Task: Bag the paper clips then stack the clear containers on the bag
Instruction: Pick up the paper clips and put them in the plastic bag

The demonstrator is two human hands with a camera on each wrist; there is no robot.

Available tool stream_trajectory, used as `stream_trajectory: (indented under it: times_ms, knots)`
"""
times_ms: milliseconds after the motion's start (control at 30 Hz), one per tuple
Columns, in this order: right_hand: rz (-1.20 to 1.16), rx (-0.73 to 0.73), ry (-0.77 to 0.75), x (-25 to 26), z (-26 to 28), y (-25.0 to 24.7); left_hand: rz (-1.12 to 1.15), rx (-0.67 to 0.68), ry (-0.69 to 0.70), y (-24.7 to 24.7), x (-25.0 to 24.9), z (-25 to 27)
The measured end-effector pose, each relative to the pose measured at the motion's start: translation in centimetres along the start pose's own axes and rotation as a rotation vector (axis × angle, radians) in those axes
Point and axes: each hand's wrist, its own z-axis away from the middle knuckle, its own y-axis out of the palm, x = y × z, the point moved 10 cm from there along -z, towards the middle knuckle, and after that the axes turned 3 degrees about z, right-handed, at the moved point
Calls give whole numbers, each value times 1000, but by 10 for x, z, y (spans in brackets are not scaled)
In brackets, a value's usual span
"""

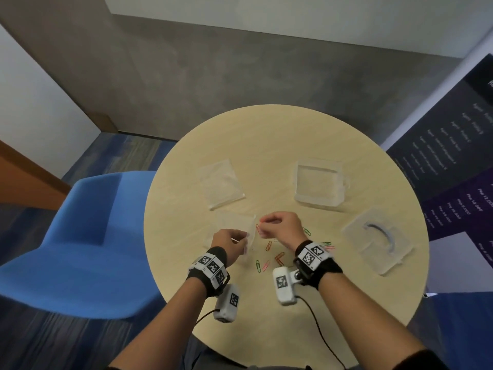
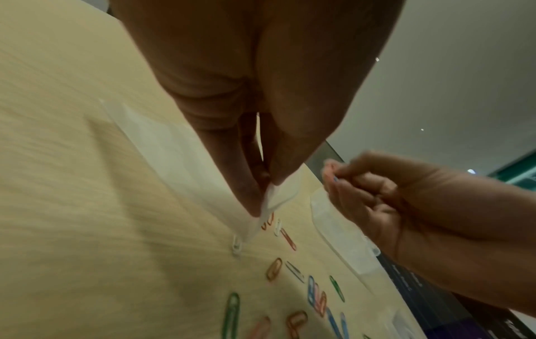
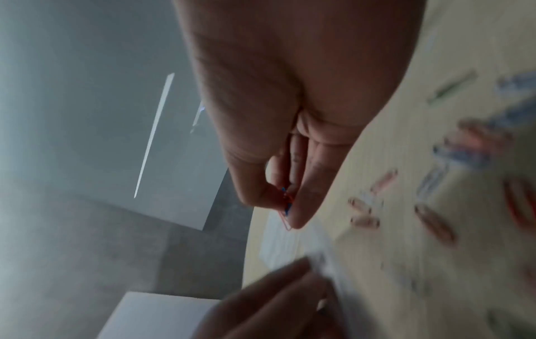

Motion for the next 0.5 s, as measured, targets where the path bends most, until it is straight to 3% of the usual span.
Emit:
stream_trajectory:
  times_ms: [167,367,500]
  knots:
    - [107,0,2,-7,11,29,3,-39,107,-2,-14,6]
    - [62,93,130,-16,6,46,19,-16,128,-10,-9,11]
    - [230,112,105,-17,3,55,64,-26,114,-17,-5,9]
